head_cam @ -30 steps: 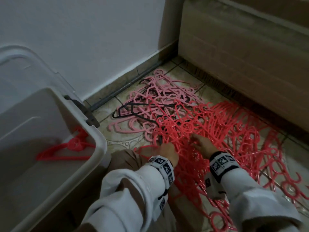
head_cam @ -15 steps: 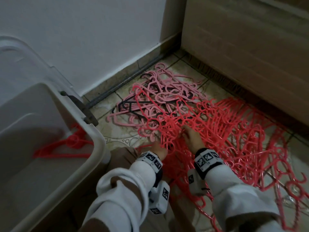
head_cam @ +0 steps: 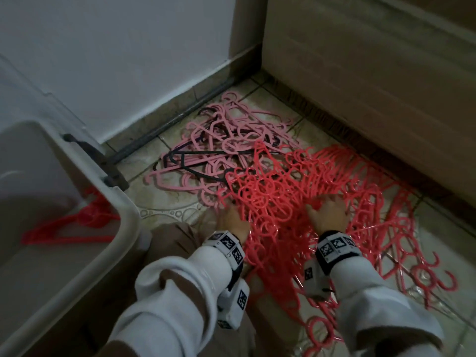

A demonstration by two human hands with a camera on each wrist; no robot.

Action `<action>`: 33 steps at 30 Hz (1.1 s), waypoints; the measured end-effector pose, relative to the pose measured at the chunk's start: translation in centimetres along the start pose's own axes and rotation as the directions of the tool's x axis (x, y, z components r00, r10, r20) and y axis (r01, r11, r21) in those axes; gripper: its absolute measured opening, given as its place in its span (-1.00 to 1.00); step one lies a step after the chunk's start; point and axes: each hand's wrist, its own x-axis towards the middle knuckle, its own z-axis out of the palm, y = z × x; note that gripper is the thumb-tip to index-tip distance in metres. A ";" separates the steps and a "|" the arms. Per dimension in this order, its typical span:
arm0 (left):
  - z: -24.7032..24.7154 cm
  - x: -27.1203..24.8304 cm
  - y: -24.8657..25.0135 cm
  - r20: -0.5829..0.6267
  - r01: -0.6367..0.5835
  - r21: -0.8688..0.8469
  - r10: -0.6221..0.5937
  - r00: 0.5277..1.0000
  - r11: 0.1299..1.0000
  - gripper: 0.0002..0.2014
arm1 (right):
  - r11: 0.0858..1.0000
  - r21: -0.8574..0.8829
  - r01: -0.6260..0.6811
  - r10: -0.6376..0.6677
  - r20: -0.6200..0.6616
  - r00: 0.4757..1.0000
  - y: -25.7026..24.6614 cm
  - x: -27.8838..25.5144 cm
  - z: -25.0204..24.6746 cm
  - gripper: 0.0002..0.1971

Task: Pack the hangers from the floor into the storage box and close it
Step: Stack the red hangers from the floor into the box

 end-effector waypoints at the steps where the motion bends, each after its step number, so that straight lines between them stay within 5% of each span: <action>1: -0.1 -0.1 -0.2 -0.060 0.048 0.082 -0.043 0.997 0.995 -0.40 | 0.999 0.029 -0.012 0.011 0.024 1.000 0.2 0.2 -0.2 -0.47; 4: 0.0 -0.3 -1.2 0.100 0.290 0.002 -0.288 0.952 0.957 -0.26 | 0.981 0.195 -0.016 -0.016 0.160 0.987 0.2 1.0 -0.3 -0.29; 7: 0.3 -0.5 -1.6 0.234 0.413 -0.117 -0.379 0.895 0.903 -0.11 | 0.998 0.069 0.015 -0.028 0.195 0.980 -0.2 0.5 -0.2 -0.47; 10: 0.2 -0.2 -2.1 0.192 0.390 -0.134 -0.362 0.912 0.911 -0.11 | 0.996 -0.017 0.093 -0.089 0.150 0.985 -0.8 -1.6 -0.1 -0.69; 15: 0.7 0.5 -3.1 0.156 0.279 -0.247 -0.247 0.956 0.928 -0.21 | 0.956 -0.120 0.266 -0.252 0.121 0.960 -0.6 -4.8 -0.4 -0.69; 18: 0.4 0.4 -2.8 0.147 0.275 -0.268 -0.242 0.959 0.923 -0.28 | 0.982 0.153 0.108 -0.104 -0.032 0.994 0.4 -3.4 0.0 -0.58; 21: 0.0 -0.3 -2.2 0.187 0.285 -0.242 -0.244 0.952 0.927 -0.22 | 0.814 0.523 -0.254 0.236 0.101 0.966 0.9 -0.9 0.4 -0.13; 25: -0.5 -1.4 -1.2 0.212 0.269 -0.237 -0.221 0.952 0.933 -0.09 | 0.854 0.436 -0.283 0.192 0.242 0.951 0.2 0.1 0.1 -0.67; 27: -0.4 -1.5 -0.8 0.216 0.260 -0.219 -0.213 0.953 0.941 -0.05 | 0.854 0.450 -0.261 0.162 0.246 0.956 0.2 0.0 0.5 -0.75; 33: 0.5 -2.1 0.3 0.146 0.164 -0.218 -0.134 0.980 0.962 -0.53 | 0.720 0.640 -0.268 0.115 0.272 0.956 0.9 -1.2 2.4 -0.89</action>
